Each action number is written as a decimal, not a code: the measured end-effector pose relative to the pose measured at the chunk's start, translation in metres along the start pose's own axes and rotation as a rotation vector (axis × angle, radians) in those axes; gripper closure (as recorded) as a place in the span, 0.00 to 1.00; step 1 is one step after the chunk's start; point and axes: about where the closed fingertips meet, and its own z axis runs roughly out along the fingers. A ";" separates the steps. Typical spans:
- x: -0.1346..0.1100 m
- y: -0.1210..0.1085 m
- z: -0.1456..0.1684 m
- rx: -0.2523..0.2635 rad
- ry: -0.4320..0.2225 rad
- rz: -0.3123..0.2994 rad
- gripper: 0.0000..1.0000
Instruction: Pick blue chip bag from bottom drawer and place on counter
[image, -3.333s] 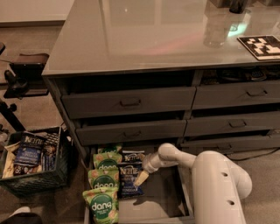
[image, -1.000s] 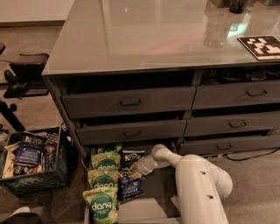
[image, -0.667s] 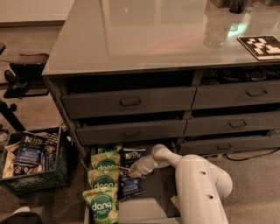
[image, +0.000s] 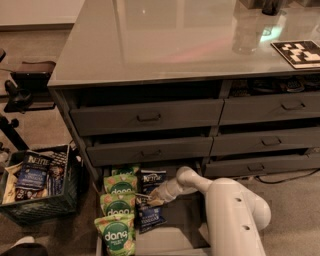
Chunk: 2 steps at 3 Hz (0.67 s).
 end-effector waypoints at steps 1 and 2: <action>-0.020 0.026 -0.031 -0.061 -0.084 0.007 1.00; -0.053 0.047 -0.077 -0.130 -0.182 -0.022 1.00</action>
Offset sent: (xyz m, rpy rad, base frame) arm -0.0553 -0.0368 0.1736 0.3274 0.0837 0.1625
